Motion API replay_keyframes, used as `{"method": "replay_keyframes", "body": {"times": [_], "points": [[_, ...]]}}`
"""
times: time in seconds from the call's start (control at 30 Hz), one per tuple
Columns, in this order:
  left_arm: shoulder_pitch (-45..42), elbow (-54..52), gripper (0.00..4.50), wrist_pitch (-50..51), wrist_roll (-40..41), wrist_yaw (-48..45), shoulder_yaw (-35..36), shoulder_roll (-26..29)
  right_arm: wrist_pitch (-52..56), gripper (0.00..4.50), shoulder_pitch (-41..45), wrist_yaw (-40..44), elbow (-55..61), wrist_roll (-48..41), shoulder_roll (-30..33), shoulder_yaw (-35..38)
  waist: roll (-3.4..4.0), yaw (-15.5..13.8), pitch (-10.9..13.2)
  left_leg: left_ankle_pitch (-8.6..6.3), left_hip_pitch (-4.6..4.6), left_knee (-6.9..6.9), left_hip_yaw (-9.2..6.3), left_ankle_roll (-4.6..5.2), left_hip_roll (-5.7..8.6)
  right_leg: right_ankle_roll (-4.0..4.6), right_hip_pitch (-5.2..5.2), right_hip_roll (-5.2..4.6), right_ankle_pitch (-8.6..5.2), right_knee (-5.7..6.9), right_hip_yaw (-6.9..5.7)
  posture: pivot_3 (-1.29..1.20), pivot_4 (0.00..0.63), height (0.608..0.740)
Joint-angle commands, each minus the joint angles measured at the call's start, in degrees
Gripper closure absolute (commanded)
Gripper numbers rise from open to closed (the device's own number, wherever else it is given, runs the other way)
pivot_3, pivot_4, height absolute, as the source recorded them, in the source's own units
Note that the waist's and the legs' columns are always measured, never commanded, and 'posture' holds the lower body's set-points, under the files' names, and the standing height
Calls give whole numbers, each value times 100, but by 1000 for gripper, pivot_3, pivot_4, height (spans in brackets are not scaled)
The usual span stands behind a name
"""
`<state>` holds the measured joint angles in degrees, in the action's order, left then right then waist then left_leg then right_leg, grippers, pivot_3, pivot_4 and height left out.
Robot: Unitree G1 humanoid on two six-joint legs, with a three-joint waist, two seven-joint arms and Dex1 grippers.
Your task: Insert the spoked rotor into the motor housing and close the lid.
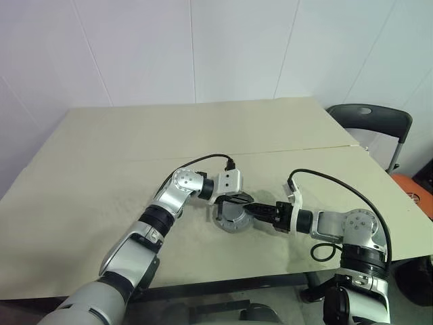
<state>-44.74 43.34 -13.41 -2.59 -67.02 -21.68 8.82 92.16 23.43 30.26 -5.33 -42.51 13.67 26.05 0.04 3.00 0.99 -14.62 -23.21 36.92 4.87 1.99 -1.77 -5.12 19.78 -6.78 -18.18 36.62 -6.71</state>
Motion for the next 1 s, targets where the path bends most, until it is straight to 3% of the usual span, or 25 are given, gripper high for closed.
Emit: {"method": "replay_keyframes", "body": {"times": [0.03, 0.27, 0.33, 0.53, 0.77, 0.83, 1.0], "points": [[364, 441, 4500, 143, -319, -63, -312, -15, -3, 2880, 246, 135, 271, -258, -56, -262, -2, -8, 1, 0, -2, 0, 3, 0, 0, 2, 4, -1, 1, 0, 6, 0, 0, 740], [380, 347, 4500, 120, -69, 261, 86, -109, -80, 2880, 248, 173, 254, -264, -51, -288, -2, -48, 2, 1, -20, 0, 9, 1, -2, 11, 45, 0, 8, 13, 18, 0, 0, 740], [322, 447, 4500, -47, -67, 571, 225, -134, -117, 3203, 241, 187, 260, -262, -47, -315, -4, -47, 4, 1, -20, 2, 13, 1, -2, 12, 53, 0, 8, 24, 23, 0, 0, 740], [160, 483, 4500, 128, 453, 927, 849, -287, -197, 3224, 225, 207, 281, -265, -33, -403, -4, -50, 30, 1, -27, 7, 19, 1, -2, 11, 67, -1, 8, 37, 26, 0, 0, 740], [296, -46, 4500, 1118, 1226, 923, 1578, -211, -433, 3224, 436, 120, -28, -475, -279, 230, -17, -58, 64, 5, -79, 11, 25, -1, 0, 11, 99, 1, 9, 53, 29, 0, 0, 740], [457, -372, 4500, 1644, 1538, 961, 1874, -50, -595, 3224, 460, 33, -105, -520, -378, 467, -16, -65, 77, 22, -121, 17, 26, -27, 8, 7, 142, 1, 12, 68, 29, 0, 0, 740], [779, -1055, 4500, 2643, 2106, 1214, 2411, 271, -966, 3224, 537, -140, -260, -518, -465, 732, -14, -82, 98, 26, -130, 21, 33, -32, 24, -8, 144, -7, 20, 67, 33, 0, 0, 740]]}}
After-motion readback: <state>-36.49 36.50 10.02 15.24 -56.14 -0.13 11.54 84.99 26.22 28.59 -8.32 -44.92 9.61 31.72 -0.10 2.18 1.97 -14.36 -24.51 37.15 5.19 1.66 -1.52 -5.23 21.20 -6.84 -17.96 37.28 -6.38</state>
